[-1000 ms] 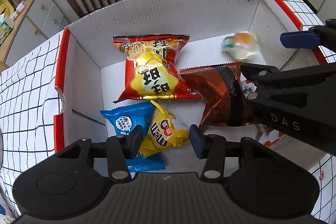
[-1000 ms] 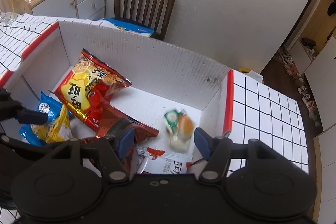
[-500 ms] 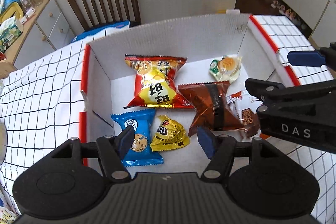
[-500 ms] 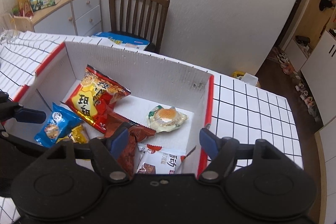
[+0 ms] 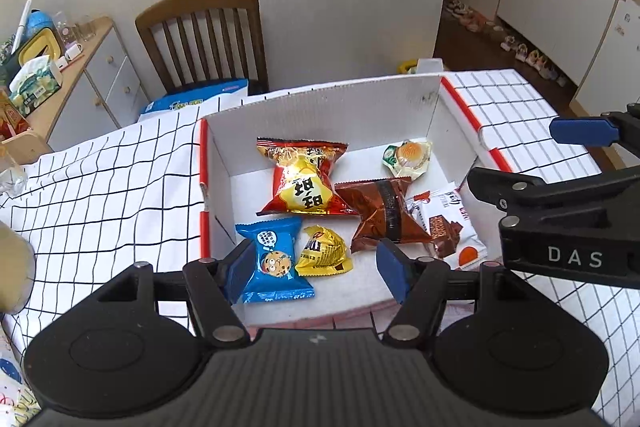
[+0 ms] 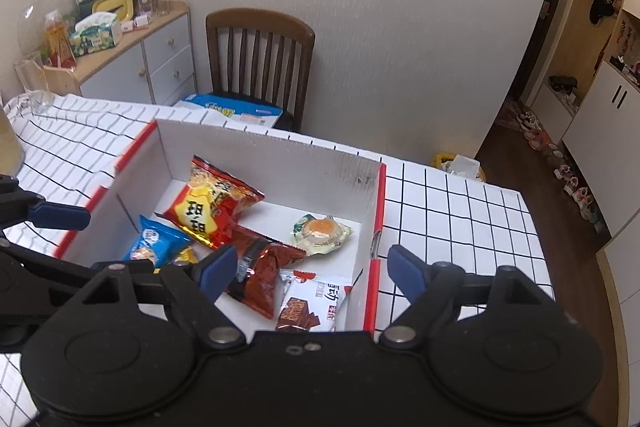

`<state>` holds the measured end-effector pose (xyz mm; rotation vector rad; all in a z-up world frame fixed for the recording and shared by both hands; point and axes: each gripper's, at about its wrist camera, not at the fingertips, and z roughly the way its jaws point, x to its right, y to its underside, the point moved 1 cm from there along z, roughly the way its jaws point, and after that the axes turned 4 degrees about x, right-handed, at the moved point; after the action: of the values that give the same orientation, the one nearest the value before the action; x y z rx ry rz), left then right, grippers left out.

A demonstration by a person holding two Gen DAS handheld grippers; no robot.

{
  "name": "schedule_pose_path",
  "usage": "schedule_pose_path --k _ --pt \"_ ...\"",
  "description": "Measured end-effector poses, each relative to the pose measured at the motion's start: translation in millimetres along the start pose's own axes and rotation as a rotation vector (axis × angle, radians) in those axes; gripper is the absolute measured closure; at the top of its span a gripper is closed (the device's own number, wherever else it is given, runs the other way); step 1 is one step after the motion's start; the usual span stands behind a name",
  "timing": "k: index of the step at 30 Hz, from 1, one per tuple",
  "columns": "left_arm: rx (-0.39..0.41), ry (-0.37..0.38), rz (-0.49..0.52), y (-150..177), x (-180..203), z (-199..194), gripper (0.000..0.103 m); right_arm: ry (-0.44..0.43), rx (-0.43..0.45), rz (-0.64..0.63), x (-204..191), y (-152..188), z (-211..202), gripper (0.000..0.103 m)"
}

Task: Organize snacks
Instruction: 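Withdraw both open tools from the box toward the purple candy and sausage stick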

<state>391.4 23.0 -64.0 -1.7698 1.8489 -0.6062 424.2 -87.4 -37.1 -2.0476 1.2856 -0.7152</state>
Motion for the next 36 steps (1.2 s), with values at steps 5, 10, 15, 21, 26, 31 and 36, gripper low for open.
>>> schedule_pose_path --k 5,10,15,21,26,31,36 --pt "0.038 0.014 0.003 7.5 -5.6 -26.8 0.037 -0.008 0.032 0.015 -4.0 1.3 -27.2 0.016" --pt "0.063 0.029 0.004 20.7 -12.3 -48.7 0.037 -0.02 0.077 0.033 -5.5 5.9 -55.1 0.014" --pt "0.087 0.06 -0.006 37.0 -20.1 -68.0 0.034 -0.04 0.113 0.059 -7.3 14.9 -82.9 0.01" --pt "0.135 0.072 0.016 56.6 -22.7 -91.0 0.028 -0.068 0.151 0.079 -15.5 32.8 -112.8 0.004" --pt "0.155 0.096 0.017 72.0 -25.7 -106.6 0.028 -0.093 0.181 0.108 -22.1 51.8 -135.8 0.0" --pt "0.164 0.12 0.002 90.0 -29.8 -117.8 0.026 -0.123 0.193 0.154 -28.0 72.2 -151.1 0.0" --pt "0.178 0.133 -0.013 109.2 -35.8 -123.1 0.017 -0.137 0.187 0.172 -39.6 98.3 -157.3 0.0"
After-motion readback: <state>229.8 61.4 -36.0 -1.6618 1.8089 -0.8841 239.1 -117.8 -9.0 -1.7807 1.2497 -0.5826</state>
